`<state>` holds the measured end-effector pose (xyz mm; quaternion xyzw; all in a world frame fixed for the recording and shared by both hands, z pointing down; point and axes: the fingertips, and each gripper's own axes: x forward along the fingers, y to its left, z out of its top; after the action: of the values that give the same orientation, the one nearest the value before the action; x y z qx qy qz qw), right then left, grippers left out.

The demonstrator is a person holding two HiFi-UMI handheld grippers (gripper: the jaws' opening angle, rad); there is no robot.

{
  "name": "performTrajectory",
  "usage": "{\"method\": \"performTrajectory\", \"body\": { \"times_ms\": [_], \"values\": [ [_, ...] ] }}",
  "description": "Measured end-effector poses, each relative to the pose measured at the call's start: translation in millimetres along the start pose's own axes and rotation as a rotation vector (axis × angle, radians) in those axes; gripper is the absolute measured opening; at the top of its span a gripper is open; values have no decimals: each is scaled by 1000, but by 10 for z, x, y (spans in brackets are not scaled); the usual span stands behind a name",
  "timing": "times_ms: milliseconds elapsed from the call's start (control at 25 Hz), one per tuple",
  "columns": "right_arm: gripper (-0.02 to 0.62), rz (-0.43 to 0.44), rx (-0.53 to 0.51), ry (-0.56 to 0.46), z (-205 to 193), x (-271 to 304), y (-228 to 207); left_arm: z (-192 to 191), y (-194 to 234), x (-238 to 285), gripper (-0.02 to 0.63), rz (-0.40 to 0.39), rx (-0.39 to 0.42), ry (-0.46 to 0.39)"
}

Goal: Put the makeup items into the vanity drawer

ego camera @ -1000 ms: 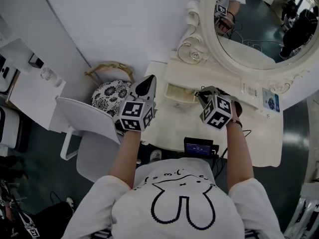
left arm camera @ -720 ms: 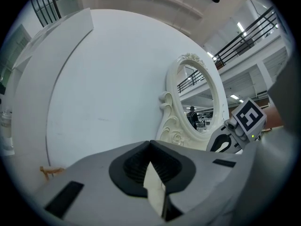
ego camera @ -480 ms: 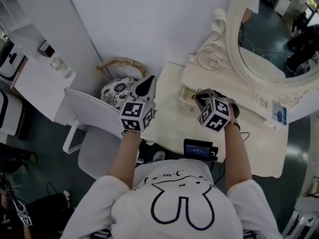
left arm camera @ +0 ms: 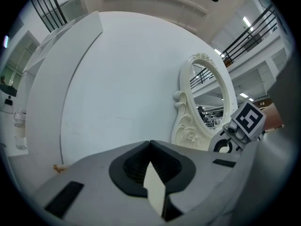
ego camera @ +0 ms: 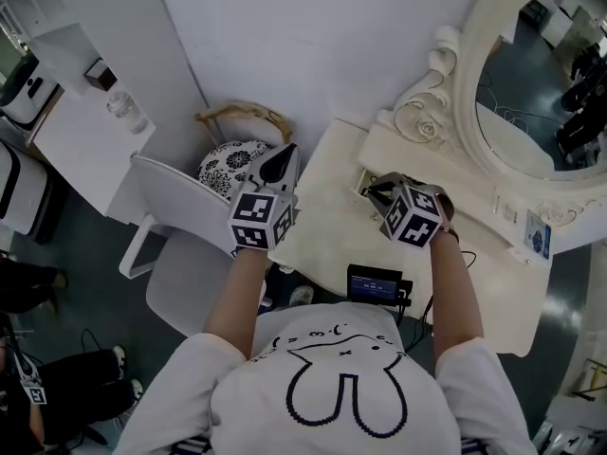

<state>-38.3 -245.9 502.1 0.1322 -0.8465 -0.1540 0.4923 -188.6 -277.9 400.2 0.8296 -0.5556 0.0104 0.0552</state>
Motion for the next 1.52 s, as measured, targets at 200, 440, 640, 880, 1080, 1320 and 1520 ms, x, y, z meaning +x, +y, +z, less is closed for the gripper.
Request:
{"method": "performTrajectory", "body": {
  "times_ms": [200, 440, 640, 880, 1080, 1320, 1520],
  "values": [
    [3, 20, -29, 29, -118, 133, -15, -28, 48, -7, 5, 27, -4, 5],
    [3, 15, -44, 83, -307, 254, -58, -48, 74, 9, 5, 52, -6, 11],
    [8, 35, -18, 111, -395, 310, -53, -68, 89, 32, 5, 59, -5, 17],
    [15, 62, 13, 167, -577, 310, 13, -67, 41, 83, 5, 46, -2, 20],
    [20, 46, 48, 160, -602, 289, 6, -99, -26, 123, 5, 25, 1, 29],
    [61, 31, 85, 145, -624, 218, 15, -86, -93, 138, 5, 6, 6, 28],
    [78, -25, 126, 115, -590, 81, -56, -57, -164, 146, 5, -14, 8, 25]
  ]
}}
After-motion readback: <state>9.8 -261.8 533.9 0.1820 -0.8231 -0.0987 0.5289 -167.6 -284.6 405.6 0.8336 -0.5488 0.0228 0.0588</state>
